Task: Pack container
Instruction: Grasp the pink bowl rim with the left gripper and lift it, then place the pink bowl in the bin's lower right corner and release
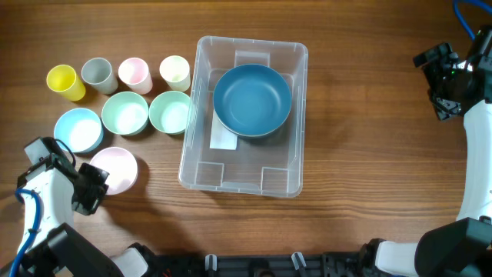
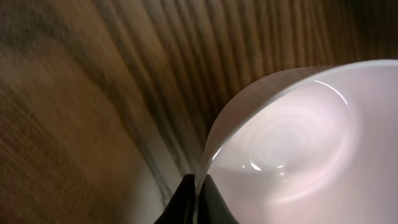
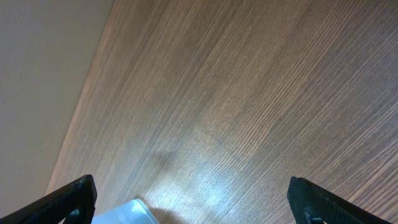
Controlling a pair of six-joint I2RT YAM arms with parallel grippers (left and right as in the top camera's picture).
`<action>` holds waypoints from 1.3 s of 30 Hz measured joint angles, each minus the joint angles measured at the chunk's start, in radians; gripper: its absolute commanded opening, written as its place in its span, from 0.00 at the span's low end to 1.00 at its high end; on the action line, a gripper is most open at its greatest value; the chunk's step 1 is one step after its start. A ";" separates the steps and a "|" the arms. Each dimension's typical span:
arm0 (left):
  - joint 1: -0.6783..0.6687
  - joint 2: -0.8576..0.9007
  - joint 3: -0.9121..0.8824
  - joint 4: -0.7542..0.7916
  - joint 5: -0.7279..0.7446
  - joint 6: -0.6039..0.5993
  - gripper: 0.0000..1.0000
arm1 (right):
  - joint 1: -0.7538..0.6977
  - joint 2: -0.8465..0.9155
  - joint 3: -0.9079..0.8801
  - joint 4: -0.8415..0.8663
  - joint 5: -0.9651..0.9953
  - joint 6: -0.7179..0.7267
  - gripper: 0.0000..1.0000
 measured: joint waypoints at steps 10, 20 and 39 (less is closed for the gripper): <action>-0.003 -0.169 0.088 -0.249 0.162 0.088 0.04 | 0.000 0.000 0.000 0.000 0.000 0.000 1.00; -0.250 -0.330 0.468 -0.290 0.192 0.158 0.04 | 0.000 0.000 0.000 0.000 0.000 0.000 1.00; -1.219 0.191 0.483 -0.066 0.067 0.157 0.04 | 0.000 0.000 0.000 0.000 0.000 0.000 1.00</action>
